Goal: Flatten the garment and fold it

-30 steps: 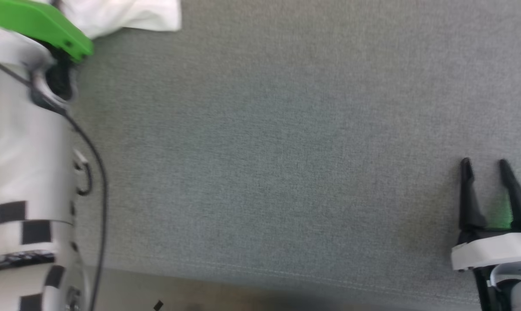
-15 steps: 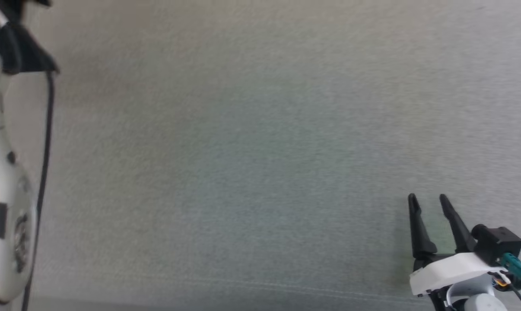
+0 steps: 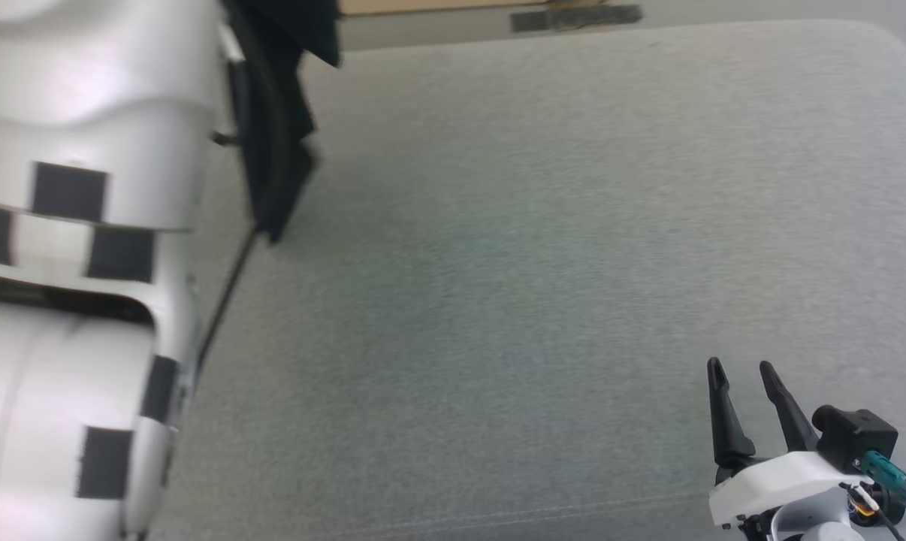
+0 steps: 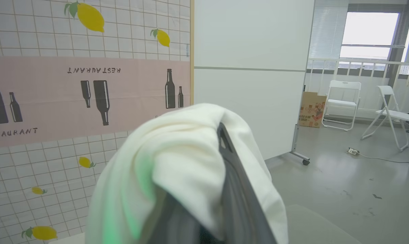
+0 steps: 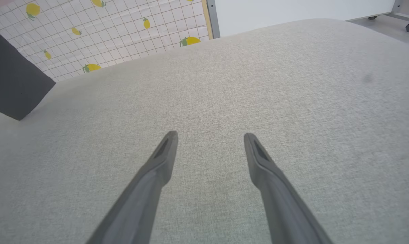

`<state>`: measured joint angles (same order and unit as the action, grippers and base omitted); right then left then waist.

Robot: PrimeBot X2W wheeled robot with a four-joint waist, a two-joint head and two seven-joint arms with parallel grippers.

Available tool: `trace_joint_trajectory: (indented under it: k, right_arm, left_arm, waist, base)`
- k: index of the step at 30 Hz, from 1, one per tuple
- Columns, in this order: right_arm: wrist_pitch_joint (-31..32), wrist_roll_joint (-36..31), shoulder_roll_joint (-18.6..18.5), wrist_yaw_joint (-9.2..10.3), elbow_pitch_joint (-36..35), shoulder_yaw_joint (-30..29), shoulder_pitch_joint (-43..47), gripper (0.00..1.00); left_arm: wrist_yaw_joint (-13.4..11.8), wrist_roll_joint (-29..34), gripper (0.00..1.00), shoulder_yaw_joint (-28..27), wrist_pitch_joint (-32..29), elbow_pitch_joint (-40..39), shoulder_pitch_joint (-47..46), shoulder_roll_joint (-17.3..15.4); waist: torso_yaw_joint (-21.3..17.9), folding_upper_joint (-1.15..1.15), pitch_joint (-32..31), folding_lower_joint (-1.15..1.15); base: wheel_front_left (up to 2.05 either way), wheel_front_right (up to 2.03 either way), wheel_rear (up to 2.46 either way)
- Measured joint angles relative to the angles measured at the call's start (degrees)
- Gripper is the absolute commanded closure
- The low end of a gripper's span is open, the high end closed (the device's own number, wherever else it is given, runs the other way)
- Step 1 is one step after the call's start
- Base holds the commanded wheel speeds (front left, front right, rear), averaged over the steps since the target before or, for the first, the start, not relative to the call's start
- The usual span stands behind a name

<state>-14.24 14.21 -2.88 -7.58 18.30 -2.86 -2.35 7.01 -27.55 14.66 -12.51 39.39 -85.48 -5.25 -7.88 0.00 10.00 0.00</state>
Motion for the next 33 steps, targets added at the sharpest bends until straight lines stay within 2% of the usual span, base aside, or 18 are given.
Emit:
trace_joint_trajectory:
  k: [6,9,14,20,24,25,26,27,33]
  right_arm:
    - [-0.4,0.0,0.0,0.0,0.6,-0.8,0.3,0.0]
    - [-0.4,0.0,0.0,0.0,0.8,-0.9,0.3,0.0]
    - [-0.4,0.0,0.0,0.0,0.8,-1.0,0.3,0.0]
    - [-0.4,-0.1,0.0,0.0,0.7,-1.0,0.5,0.0]
    - [-0.4,-0.1,0.0,0.0,0.8,-1.0,1.0,0.0]
    - [-0.4,-0.1,0.0,0.0,0.8,-1.0,1.2,0.0]
    - [-0.4,-0.1,0.0,0.0,0.8,-1.0,1.3,0.0]
    - [-0.4,-0.1,0.0,0.0,0.8,-1.0,1.3,0.0]
    - [-0.4,-0.2,0.0,0.0,0.8,-1.5,2.5,0.0]
  left_arm:
    - [0.0,-5.6,1.0,4.7,-0.1,1.2,8.6,2.1]
    - [0.0,-8.2,1.0,9.7,-0.6,1.7,16.5,2.2]
    - [-0.3,-8.7,1.0,19.5,-0.8,5.1,29.8,2.5]
    - [-1.4,-10.8,1.0,27.4,-7.9,11.0,41.6,2.5]
    - [-2.1,-15.4,1.0,29.4,-12.0,10.0,44.2,2.5]
    - [-2.4,-16.5,0.84,29.4,-12.4,9.5,44.3,2.5]
    - [-2.9,-17.8,0.57,29.3,-12.6,8.8,44.4,2.5]
    - [-3.3,-18.9,0.0,29.1,-12.7,8.1,44.5,2.5]
    - [-5.1,-24.7,0.0,24.2,-12.9,3.5,44.2,2.0]
  waist:
    - [-2.9,0.0,-1.6,0.0]
    - [-3.4,0.0,-1.9,0.0]
    - [-3.4,0.0,-1.4,0.0]
    - [-2.8,0.0,-0.7,0.0]
    - [-1.8,0.0,-0.8,0.0]
    - [-1.5,0.0,-0.8,0.0]
    - [-1.2,0.0,-0.9,0.0]
    - [-1.0,0.0,-1.1,0.0]
    - [0.8,0.0,-3.1,0.0]
  base:
    - [0.0,0.0,0.0]
    - [0.0,0.0,0.0]
    - [0.0,0.0,0.0]
    - [0.0,0.0,0.0]
    - [0.0,0.0,0.0]
    - [0.0,0.0,0.0]
    - [0.0,0.0,0.0]
    - [0.0,0.0,0.0]
    - [0.0,0.0,0.0]
